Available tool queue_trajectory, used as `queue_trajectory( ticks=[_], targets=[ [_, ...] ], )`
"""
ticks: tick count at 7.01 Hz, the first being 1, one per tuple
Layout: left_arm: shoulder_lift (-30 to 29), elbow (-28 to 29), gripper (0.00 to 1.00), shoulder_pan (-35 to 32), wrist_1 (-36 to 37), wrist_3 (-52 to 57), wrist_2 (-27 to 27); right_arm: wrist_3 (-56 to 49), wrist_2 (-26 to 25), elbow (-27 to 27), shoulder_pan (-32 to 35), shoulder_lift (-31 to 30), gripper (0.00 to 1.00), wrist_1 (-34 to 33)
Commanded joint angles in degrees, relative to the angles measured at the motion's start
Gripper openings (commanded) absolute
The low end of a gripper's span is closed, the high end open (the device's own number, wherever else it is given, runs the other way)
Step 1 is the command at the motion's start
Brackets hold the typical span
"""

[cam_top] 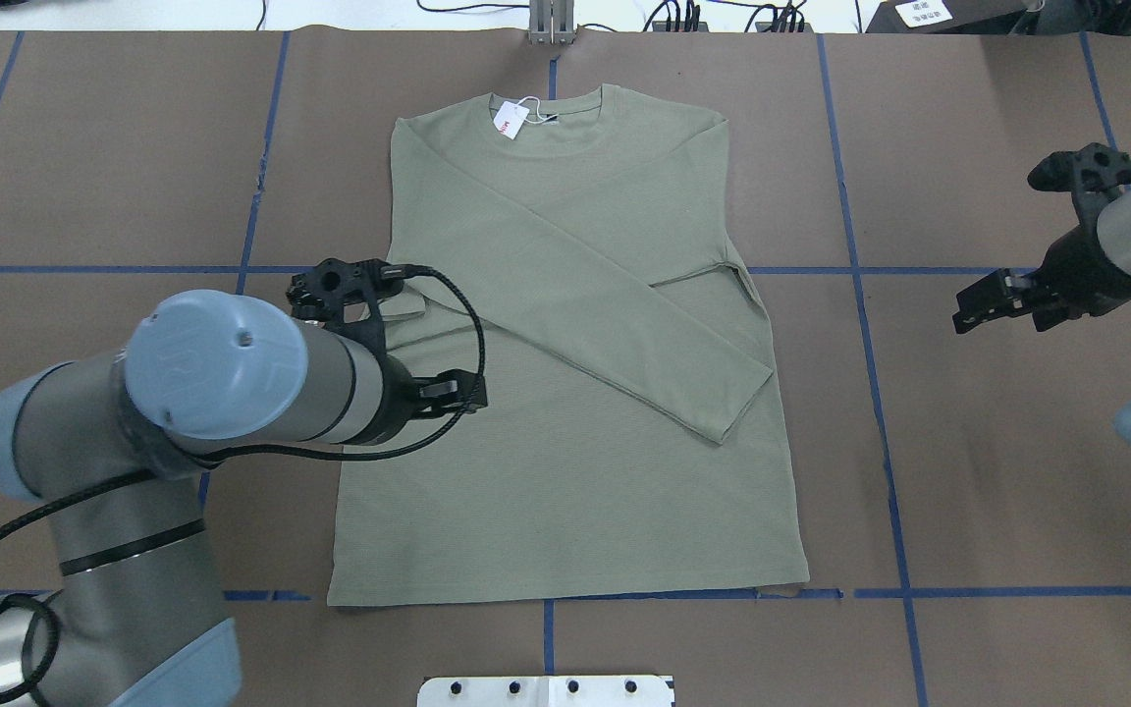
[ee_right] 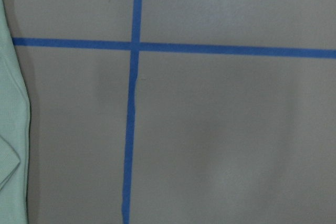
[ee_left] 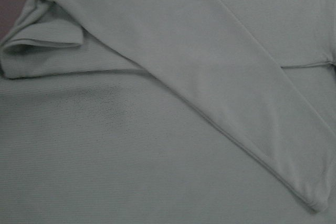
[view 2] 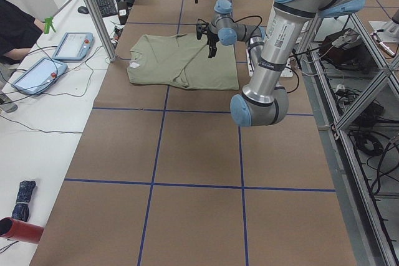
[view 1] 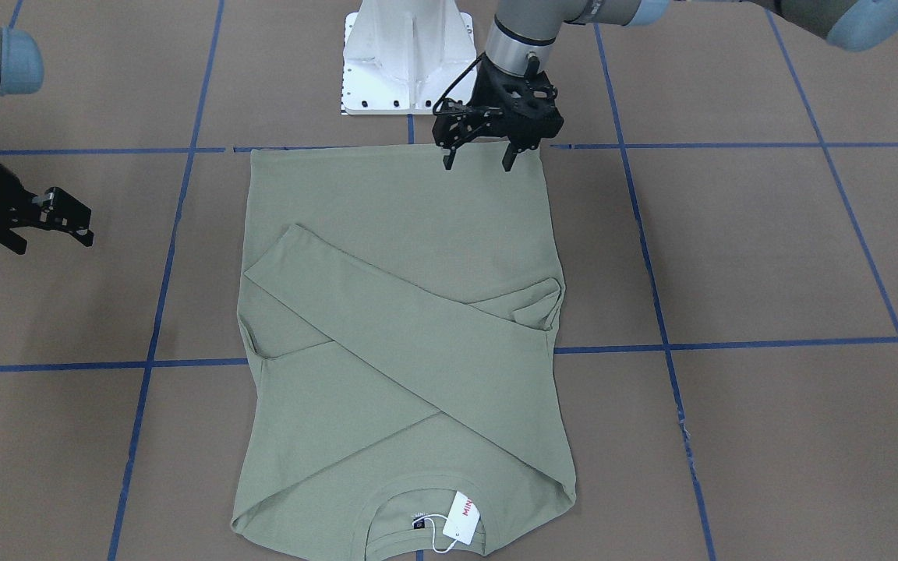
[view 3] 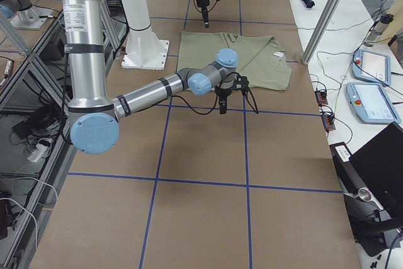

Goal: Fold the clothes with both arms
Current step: 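Release the sleeve and move both grippers to the shirt hem corners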

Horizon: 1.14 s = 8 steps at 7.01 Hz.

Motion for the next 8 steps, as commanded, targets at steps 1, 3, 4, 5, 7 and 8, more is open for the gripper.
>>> queue_trajectory(
  ticks=[1,3,4,5,7,8],
  targets=[
    [11.39,-6.26,1.0,-0.12,-0.75,4.6,-0.15,15.06,-5.66,7.27,-10.23,-2.1,1.0,1.17],
    [17.92,-9.45,1.0,-0.12,-5.3,4.71,-0.06,32.21,-19.85,10.46,-27.15,-1.14,1.0,1.17],
    [19.95,-9.98,1.0,-0.2,-7.15,4.62,-0.06,35.5,-23.32,10.12,-32.73,0.61,1.0,1.17],
    [20.23,-10.68,1.0,-0.2,-7.35,4.62,0.02,35.88,-25.62,9.69,-36.44,0.71,1.0,1.17],
    [20.14,-11.3,1.0,-0.2,-7.35,4.71,-0.06,35.88,-25.91,7.15,-38.75,0.8,1.0,1.25],
    [19.8,-11.39,1.0,-0.2,-7.35,4.62,-0.06,35.8,-25.82,5.39,-39.54,1.84,0.99,1.25]
  ],
)
